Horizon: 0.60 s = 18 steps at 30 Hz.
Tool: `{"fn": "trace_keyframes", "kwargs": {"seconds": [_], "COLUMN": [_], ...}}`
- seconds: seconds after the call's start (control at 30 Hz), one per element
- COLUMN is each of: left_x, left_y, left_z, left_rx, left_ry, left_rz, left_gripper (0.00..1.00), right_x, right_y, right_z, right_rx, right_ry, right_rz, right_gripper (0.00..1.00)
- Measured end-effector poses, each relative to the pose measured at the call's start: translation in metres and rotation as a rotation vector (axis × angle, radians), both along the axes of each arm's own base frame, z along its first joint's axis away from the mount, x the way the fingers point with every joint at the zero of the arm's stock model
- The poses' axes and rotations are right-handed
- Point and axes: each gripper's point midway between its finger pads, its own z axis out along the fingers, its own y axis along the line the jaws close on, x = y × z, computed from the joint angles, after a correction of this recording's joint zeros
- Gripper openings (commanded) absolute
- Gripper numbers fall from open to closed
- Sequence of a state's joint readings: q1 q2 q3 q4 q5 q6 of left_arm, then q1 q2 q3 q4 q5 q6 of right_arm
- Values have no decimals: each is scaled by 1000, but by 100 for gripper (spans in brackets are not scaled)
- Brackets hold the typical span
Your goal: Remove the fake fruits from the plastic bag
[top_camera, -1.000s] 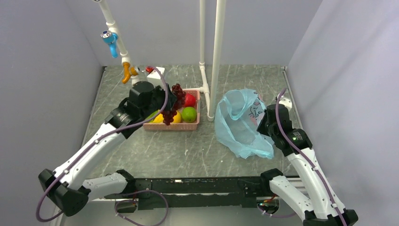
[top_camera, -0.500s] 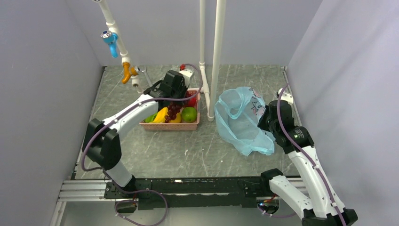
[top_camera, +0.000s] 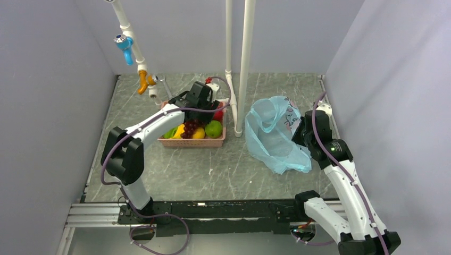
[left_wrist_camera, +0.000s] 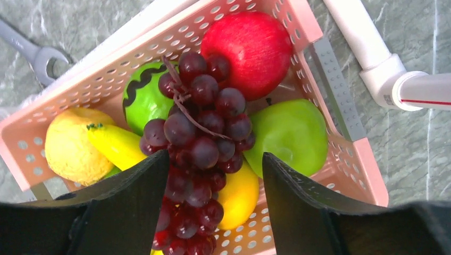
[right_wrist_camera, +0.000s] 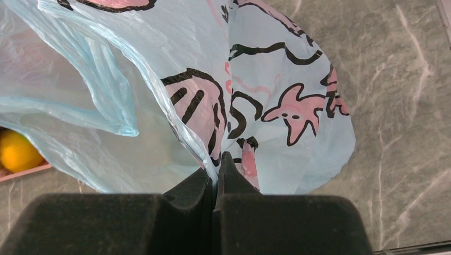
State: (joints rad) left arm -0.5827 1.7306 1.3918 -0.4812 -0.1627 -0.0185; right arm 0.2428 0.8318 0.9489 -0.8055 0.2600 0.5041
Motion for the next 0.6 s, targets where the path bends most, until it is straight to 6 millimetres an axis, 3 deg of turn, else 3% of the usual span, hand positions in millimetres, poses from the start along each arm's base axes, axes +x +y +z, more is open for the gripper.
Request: {"fn": "trace_keyframes", "kwargs": {"seconds": [0.1, 0.17, 0.33, 0.4, 0.47, 0.5, 0.6], "left_x": [-3, -10, -35, -51, -77, -89, -124], "left_y": [5, 9, 8, 4, 1, 0, -4], "left_z": [5, 19, 87, 114, 133, 137, 137], "left_rx": [-8, -31, -192, -285, -391, -432, -558], "left_ry": [0, -16, -104, -133, -143, -139, -105], "left_rz": [31, 43, 16, -19, -72, -96, -151], "left_gripper": [76, 78, 79, 80, 88, 94, 97], "right_x": [5, 11, 25, 32, 38, 41, 51], "right_y": [-5, -9, -15, -18, -23, -25, -35], "right_z": [-3, -2, 4, 8, 11, 13, 18], "right_rx": [-3, -3, 5, 13, 19, 21, 33], "right_ry": [17, 28, 27, 24, 17, 13, 0], "right_rz": [-25, -44, -80, -102, -126, -136, -187], "right_gripper": [0, 0, 0, 0, 0, 0, 0]}}
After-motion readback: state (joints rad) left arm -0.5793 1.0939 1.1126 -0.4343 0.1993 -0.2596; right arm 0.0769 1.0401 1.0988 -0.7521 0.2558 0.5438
